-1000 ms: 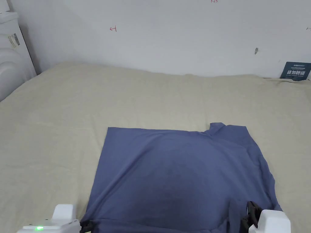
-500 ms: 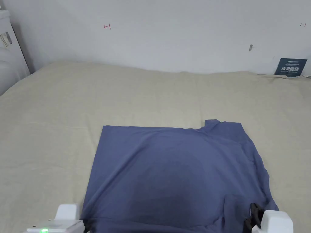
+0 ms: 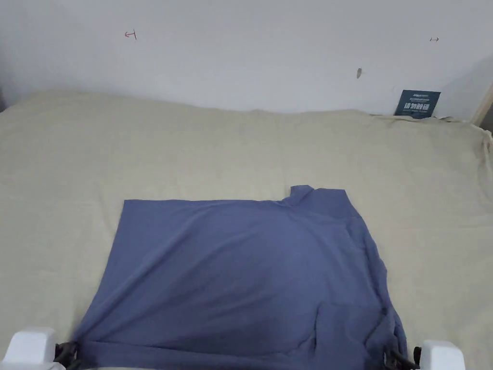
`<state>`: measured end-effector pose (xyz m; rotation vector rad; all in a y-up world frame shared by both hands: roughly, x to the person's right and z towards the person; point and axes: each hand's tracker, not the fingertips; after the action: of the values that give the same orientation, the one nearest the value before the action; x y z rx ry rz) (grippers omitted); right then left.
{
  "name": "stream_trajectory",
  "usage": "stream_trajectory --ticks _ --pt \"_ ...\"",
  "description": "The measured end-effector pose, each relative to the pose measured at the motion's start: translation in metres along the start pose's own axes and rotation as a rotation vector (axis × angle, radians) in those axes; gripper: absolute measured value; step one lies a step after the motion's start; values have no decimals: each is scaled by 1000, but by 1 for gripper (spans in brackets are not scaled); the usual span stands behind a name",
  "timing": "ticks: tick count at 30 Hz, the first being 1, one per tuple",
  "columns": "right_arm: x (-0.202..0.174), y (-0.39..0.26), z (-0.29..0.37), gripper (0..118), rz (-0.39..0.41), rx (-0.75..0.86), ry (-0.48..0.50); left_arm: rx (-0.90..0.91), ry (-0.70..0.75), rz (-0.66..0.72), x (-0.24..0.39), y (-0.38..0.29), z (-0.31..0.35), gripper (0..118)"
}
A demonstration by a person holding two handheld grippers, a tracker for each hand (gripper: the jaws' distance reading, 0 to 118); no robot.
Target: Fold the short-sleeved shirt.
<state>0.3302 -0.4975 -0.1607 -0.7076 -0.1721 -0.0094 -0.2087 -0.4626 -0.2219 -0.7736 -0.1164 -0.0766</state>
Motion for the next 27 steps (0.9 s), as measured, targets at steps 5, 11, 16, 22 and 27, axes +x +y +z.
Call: stream_trajectory --ticks 5,11,16,22,27 --pt "-4 -22 -15 43 31 -125 99 -8 -12 -26 -1 -9 0 2" --pt "-13 -26 -9 7 30 -75 77 -13 -23 -26 0 -17 -5 2" --pt "-15 -21 2 6 74 -6 -5 13 -31 1 -6 -18 -7 2" --pt "-18 -9 23 6 102 160 -76 54 -35 -11 -3 -21 -7 2" --pt "-23 15 34 6 109 248 -82 172 -4 -51 5 -15 5 2"
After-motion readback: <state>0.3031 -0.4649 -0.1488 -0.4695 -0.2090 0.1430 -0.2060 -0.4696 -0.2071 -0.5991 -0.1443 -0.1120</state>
